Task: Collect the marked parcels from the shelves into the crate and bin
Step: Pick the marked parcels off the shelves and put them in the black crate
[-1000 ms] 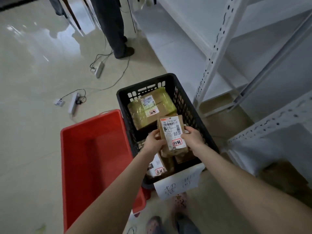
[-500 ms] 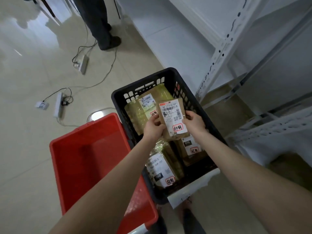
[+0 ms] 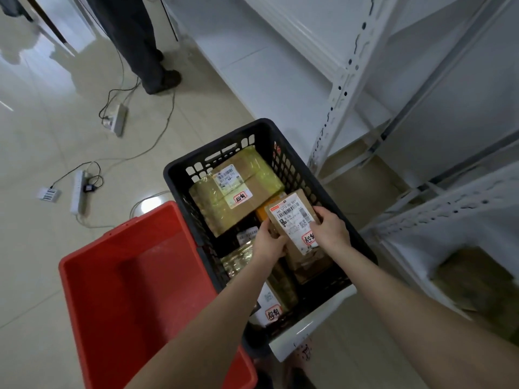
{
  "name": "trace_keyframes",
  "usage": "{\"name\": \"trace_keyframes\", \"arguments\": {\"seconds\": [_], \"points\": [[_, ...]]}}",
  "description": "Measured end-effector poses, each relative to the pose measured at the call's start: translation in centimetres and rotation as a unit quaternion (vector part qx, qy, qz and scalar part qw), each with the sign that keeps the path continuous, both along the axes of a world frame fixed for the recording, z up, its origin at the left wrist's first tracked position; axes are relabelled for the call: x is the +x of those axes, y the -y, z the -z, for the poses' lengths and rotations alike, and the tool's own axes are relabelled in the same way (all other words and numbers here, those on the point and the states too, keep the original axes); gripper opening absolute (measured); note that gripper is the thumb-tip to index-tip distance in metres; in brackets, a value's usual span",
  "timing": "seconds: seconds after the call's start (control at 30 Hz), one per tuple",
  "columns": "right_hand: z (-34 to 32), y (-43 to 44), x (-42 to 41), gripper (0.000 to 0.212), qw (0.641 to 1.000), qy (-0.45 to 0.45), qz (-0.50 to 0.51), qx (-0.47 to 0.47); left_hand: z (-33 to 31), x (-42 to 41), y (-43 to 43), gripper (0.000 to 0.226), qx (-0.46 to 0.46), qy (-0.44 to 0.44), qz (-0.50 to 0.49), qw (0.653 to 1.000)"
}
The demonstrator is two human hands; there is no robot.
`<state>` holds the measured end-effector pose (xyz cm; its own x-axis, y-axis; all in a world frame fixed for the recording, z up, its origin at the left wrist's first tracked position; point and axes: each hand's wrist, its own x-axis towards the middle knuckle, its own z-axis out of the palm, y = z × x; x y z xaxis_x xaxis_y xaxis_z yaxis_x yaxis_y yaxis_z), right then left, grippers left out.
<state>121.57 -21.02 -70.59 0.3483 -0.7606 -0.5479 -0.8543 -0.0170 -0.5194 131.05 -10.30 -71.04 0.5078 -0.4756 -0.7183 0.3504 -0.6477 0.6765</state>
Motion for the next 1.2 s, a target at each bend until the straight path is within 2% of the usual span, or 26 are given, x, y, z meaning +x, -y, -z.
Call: {"name": "trace_keyframes", "arguments": {"seconds": [0.13,0.27,0.37,0.47,0.57,0.7,0.8,0.87,0.97,1.07,1.2], "points": [[-0.4,2.5,5.1,0.049,0.995,0.061,-0.037,-0.064,0.0,3.6,2.4,0.055,-0.039,0.040,-0.080,0.995],[0.0,5.2,10.8,0.055,0.988,0.092,-0.078,-0.092,0.1,8.8,5.5,0.056,-0.075,0.048,-0.129,0.988],[0.9,6.7,13.4,0.063,0.984,0.072,-0.124,-0.109,0.8,11.3,7.1,0.061,-0.088,0.065,-0.110,0.988],[1.7,7.4,14.0,0.082,0.975,0.013,-0.194,-0.107,1.4,12.1,7.9,0.058,-0.079,0.071,-0.066,0.992],[2.4,7.5,13.7,0.079,0.960,-0.030,-0.246,-0.127,1.9,12.2,8.4,0.053,-0.080,0.071,-0.050,0.993],[2.2,7.1,12.1,0.073,0.961,-0.024,-0.225,-0.161,1.2,12.1,8.3,0.049,-0.065,0.079,-0.020,0.995],[1.4,6.0,9.6,0.072,0.969,-0.009,-0.180,-0.169,0.3,10.8,7.4,0.055,0.002,0.166,0.022,0.986],[0.5,5.1,7.7,0.074,0.972,-0.020,-0.167,-0.162,-0.5,9.4,6.6,0.060,0.066,0.262,0.112,0.956],[-1.8,4.1,4.9,0.075,0.976,-0.028,-0.148,-0.155,-2.1,7.0,5.9,0.073,0.106,0.349,0.247,0.898],[-4.4,3.1,1.8,0.076,0.979,-0.032,-0.122,-0.161,-4.2,4.5,6.1,0.084,0.120,0.406,0.361,0.831],[-7.5,1.1,-3.8,0.074,0.979,-0.052,-0.074,-0.183,-7.8,-0.1,6.3,0.083,0.086,0.453,0.472,0.751]]}}
